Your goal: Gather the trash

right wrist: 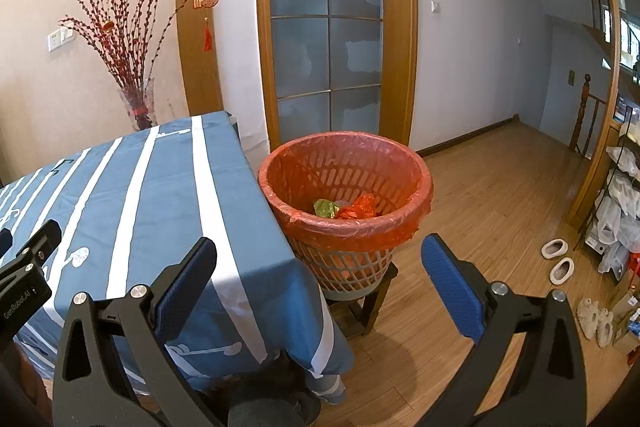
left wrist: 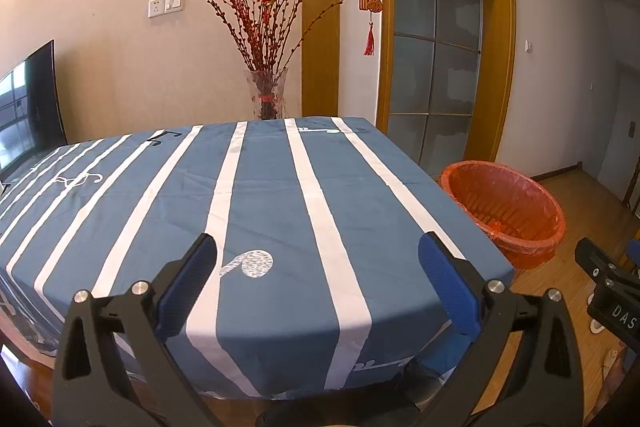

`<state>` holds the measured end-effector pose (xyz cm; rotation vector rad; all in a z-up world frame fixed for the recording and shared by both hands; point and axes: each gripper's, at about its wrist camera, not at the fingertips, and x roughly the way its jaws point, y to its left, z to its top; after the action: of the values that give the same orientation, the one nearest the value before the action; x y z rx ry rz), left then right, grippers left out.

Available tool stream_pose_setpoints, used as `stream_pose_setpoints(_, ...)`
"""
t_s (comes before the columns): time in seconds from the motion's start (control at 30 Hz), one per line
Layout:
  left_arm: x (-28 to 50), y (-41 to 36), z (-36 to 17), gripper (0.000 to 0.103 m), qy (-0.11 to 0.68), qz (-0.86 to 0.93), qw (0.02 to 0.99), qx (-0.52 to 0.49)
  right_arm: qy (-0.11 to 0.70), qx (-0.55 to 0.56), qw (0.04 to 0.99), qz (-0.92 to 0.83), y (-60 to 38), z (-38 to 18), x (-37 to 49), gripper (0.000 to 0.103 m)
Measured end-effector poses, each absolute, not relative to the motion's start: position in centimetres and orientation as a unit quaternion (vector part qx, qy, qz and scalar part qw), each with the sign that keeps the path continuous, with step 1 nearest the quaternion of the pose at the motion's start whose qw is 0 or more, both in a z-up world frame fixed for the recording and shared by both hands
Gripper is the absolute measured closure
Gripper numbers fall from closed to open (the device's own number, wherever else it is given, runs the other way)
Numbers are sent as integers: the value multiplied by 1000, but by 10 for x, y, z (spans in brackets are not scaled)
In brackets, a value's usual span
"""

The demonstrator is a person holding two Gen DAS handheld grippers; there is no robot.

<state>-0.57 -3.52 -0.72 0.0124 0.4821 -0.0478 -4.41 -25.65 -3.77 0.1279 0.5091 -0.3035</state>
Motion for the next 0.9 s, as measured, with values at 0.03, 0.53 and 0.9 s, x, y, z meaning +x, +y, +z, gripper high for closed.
stream_pose_setpoints(0.03,-6,-35,-7,4,239,-24,971,6,251,63,954,-150,-256,-38,-44,2)
stream_pose_setpoints(0.53,-6,-35,-4,4,236,-22,971,0,253,62,954,-147,-256,-37,-43,2)
stream_pose_setpoints(0.9,-7,-35,-4,4,236,-21,971,-1,253,62,954,-147,-255,-37,-43,2)
